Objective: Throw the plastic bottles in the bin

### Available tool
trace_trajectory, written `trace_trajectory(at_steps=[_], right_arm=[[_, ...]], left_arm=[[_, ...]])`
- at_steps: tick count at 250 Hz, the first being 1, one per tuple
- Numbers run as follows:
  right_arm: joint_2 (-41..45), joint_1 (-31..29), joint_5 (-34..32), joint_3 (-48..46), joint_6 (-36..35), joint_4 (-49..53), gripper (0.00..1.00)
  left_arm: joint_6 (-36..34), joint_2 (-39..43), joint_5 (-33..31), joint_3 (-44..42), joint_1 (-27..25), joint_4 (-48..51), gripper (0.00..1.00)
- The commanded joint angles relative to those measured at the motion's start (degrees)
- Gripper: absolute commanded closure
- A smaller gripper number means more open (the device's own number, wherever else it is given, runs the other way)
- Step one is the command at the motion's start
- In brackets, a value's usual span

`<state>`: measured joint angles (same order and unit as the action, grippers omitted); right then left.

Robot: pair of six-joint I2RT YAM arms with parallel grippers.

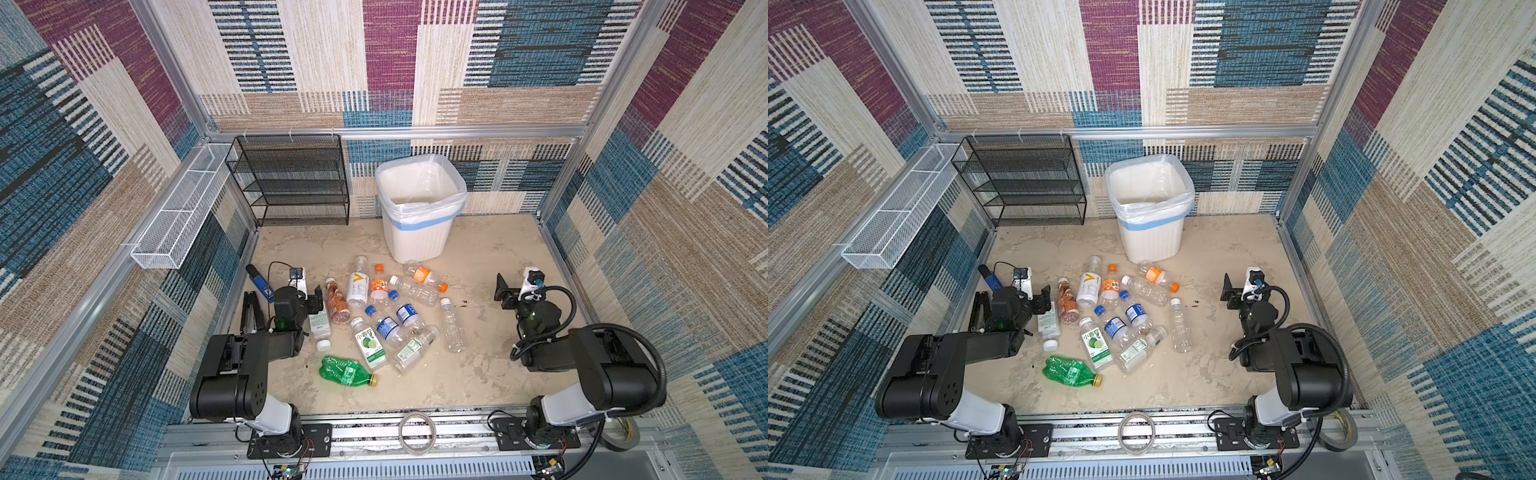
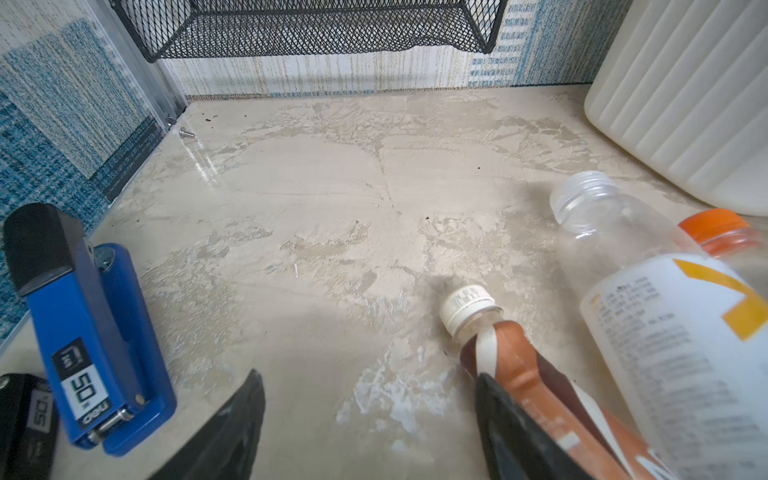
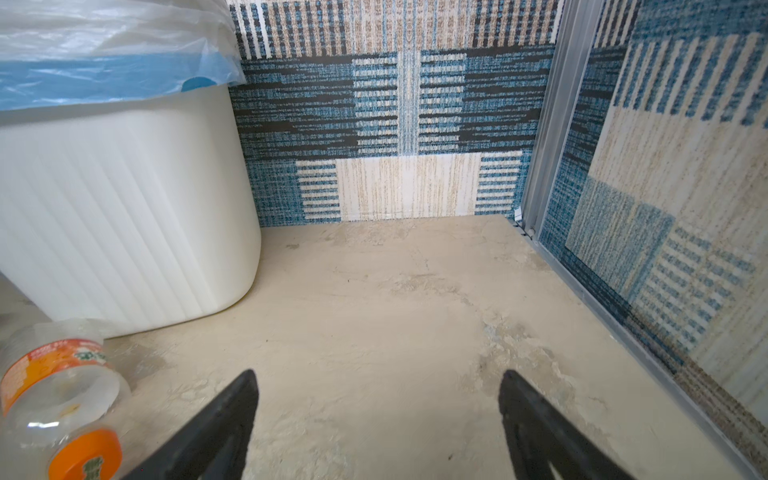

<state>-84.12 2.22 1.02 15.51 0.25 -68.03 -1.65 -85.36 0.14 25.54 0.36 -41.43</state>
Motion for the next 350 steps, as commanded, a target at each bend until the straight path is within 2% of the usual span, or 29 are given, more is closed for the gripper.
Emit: trace_trajectory(at_steps=[1, 16, 45, 71, 101, 127, 152, 199, 240, 307, 350], right_arm=[[5.07, -0.03, -2.28, 7.44, 0.54, 17.88, 0.14], [6.68, -0.02, -2.03, 12.19, 2.3, 26.79, 0.16], [8.25, -0.45, 1.71, 18.74, 8.39, 41.8, 0.18], [9.44, -3.11, 3.68, 21.82, 8.74, 50.92, 0.19], [10.09, -6.53, 7.07, 25.43, 8.32, 62.42, 0.18], [9.44, -8.51, 11.9, 27.77, 9.86, 70.5, 0.19], [9.7, -12.82, 11.01, 28.67, 11.24, 77.15, 0.19], [10.64, -21.72, 7.09, 28.14, 15.26, 84.47, 0.19], [10.44, -27.77, 3.53, 26.47, 19.04, 87.47, 0.21], [5.73, -31.7, -0.77, 24.82, 22.21, 87.29, 0.26], [1.97, -32.8, -1.56, 25.96, 22.53, 85.3, 0.36]], left_arm=[[0.36, 5.11, -6.06, 4.44, -1.15, 10.07, 0.25], [3.49, 7.19, -12.75, 9.27, -2.26, 19.56, 0.3], [7.91, 10.63, -11.22, 16.66, -4.35, 30.47, 0.31], [10.64, 13.34, -12.19, 23.92, -6.42, 41.99, 0.3], [12.54, 16.2, -8.57, 30.5, -6.51, 54.39, 0.26], [10.93, 17.75, -3.95, 33.75, -6.51, 61.94, 0.23], [7.91, 17.54, 0.26, 36.1, -6.43, 67.68, 0.22], [10.66, 16.04, 6.48, 32.5, -5.69, 64.95, 0.21], [12.32, 13.46, 11.38, 34.14, -4.83, 64.55, 0.22], [12.72, 13.17, 13.01, 34.04, -3.45, 64.25, 0.22], [12.47, 12.87, 13.38, 34.14, -3.09, 64.63, 0.23]])
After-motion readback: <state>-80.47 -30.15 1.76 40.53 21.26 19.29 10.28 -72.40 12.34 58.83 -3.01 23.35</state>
